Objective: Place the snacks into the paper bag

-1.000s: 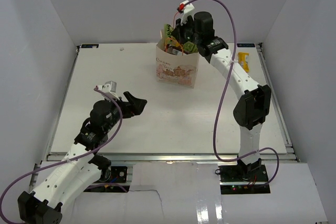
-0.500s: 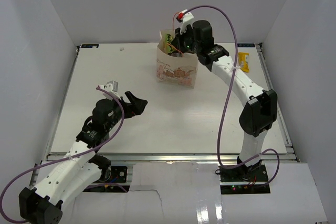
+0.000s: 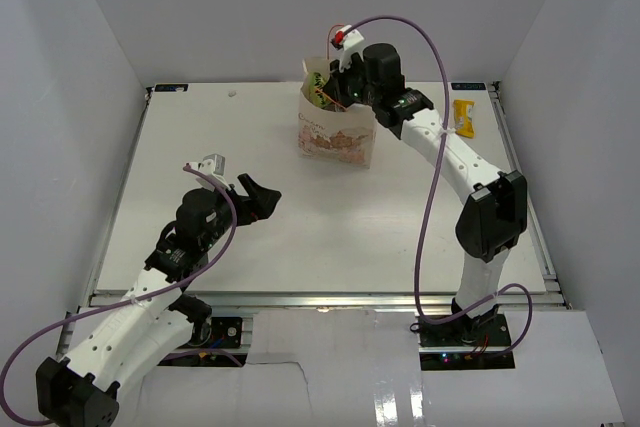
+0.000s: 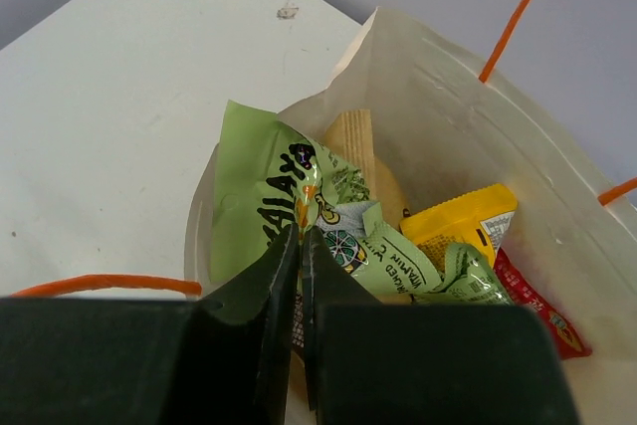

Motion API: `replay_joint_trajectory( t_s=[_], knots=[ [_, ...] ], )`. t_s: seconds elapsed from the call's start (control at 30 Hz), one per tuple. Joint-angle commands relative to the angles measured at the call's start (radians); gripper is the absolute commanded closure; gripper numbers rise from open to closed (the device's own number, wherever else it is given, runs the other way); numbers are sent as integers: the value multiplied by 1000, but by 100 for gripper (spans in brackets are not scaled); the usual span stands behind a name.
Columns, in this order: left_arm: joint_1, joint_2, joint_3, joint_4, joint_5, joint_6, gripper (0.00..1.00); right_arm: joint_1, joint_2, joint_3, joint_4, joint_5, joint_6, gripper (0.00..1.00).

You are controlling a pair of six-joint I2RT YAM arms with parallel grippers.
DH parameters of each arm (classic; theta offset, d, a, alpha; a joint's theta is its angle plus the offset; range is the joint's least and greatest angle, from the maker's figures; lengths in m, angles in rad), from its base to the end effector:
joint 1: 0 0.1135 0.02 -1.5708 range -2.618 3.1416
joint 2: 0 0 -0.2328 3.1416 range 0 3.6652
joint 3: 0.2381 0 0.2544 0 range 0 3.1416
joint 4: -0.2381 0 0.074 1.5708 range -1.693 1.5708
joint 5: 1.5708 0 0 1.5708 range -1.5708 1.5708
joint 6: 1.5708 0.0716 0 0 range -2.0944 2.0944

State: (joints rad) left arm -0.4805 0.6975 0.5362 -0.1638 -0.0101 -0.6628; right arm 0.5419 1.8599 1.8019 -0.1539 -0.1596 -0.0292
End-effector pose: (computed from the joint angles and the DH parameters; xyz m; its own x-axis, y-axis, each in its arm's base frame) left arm 0.2071 -0.1071 0.2360 -0.5024 -0.4320 -0.7490 0.1834 0.7933 -0.5805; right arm 0.4037 0.2563 0.3518 -0.1614 -0.1308 -0.9782 -0.6473 0.7622 0.0049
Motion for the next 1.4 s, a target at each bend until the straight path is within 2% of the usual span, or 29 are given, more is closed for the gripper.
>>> replay_joint_trajectory(
  t_s=[0.0,0.3,0.43,0.57,0.7,0.83,1.1,1.17,1.3,1.33,1.37],
  knots=[
    [3,-7,8,7,9,5,2,6,31,-10,16,-1,-18,92],
    [3,-1,13,6,9,5,2,6,99,1,4,37,-90,90],
    [3,5,18,6,9,3,2,1,113,4,-9,32,-116,79],
    [3,2,15,4,9,6,2,-23,78,28,-18,-30,-107,63],
    [3,-6,8,6,6,6,2,-88,18,111,-29,-138,-84,57],
    [3,5,4,18,9,9,2,-172,-45,117,-36,-224,-52,52],
    [3,53,21,43,48,28,2,-413,-111,-53,-59,-330,-31,48],
    [3,63,24,46,53,29,2,-472,-94,-99,-68,-272,-44,48],
    [3,79,34,46,64,31,2,-530,-19,-118,-104,29,-9,46],
    [3,83,36,46,65,29,2,-548,-2,-115,-110,96,-2,43],
    [3,92,38,46,67,28,2,-562,37,-101,-113,233,3,36]
  ],
)
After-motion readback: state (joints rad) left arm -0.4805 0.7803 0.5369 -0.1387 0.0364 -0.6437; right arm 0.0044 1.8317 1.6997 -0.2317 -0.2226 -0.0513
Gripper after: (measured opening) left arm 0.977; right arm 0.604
